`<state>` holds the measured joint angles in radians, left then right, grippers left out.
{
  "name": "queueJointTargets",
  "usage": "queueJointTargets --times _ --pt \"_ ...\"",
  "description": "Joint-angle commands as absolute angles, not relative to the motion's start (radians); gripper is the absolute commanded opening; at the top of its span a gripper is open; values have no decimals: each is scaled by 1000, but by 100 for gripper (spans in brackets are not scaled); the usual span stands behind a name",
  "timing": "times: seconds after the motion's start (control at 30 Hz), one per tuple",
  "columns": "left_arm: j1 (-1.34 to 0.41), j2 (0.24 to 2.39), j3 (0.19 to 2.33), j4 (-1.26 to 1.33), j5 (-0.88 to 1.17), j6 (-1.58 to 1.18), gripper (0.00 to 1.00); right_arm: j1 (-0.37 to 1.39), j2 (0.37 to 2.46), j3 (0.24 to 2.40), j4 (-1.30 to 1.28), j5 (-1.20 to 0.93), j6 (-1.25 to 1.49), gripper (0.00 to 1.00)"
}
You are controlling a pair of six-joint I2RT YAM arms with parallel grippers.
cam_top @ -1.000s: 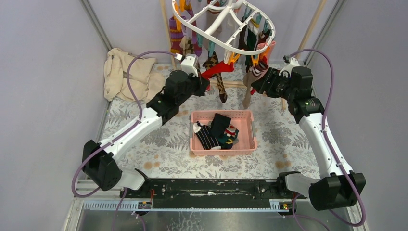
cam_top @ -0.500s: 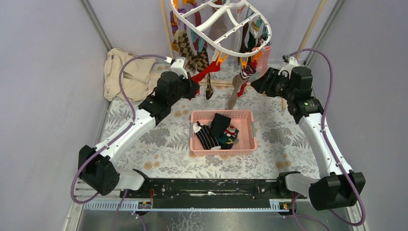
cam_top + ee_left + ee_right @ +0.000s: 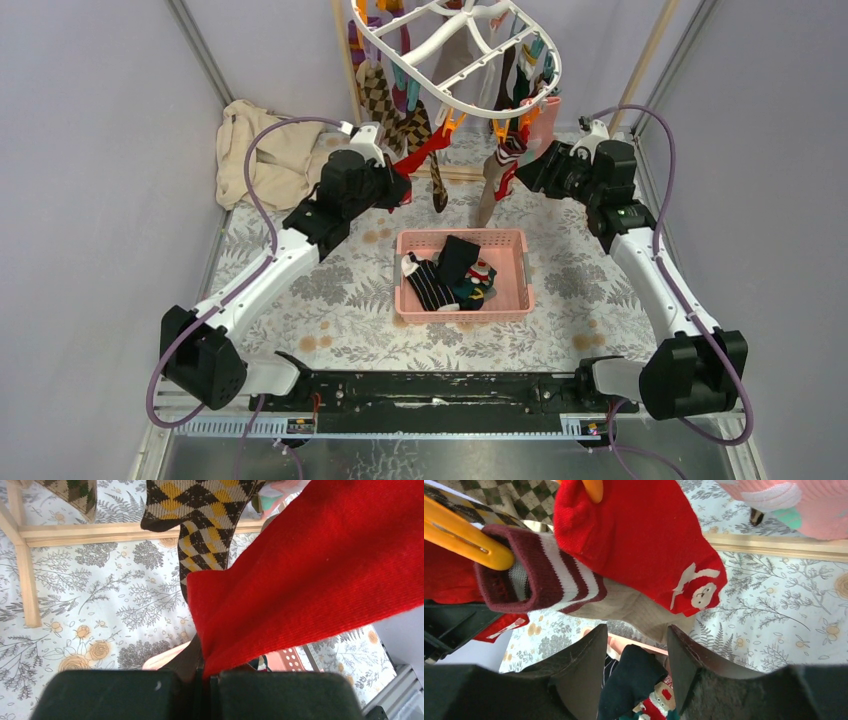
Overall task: Remove the socks clipped to the hanger
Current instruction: Remove the sock from the hanger.
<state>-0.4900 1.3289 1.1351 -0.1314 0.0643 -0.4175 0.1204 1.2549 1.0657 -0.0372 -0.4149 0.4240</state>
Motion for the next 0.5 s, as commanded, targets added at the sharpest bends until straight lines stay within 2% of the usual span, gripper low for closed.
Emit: queueJointTargets --times 0.0,0.33,0.47 --pt "-479 1319 1117 -115 118 -440 0 118 1237 1050 110 -506 448 53" --pt "-482 1368 1117 -56 243 -493 0 151 1207 1005 122 -570 423 53" --pt "-493 1383 1123 -48 267 -497 7 198 1212 987 151 -504 420 58"
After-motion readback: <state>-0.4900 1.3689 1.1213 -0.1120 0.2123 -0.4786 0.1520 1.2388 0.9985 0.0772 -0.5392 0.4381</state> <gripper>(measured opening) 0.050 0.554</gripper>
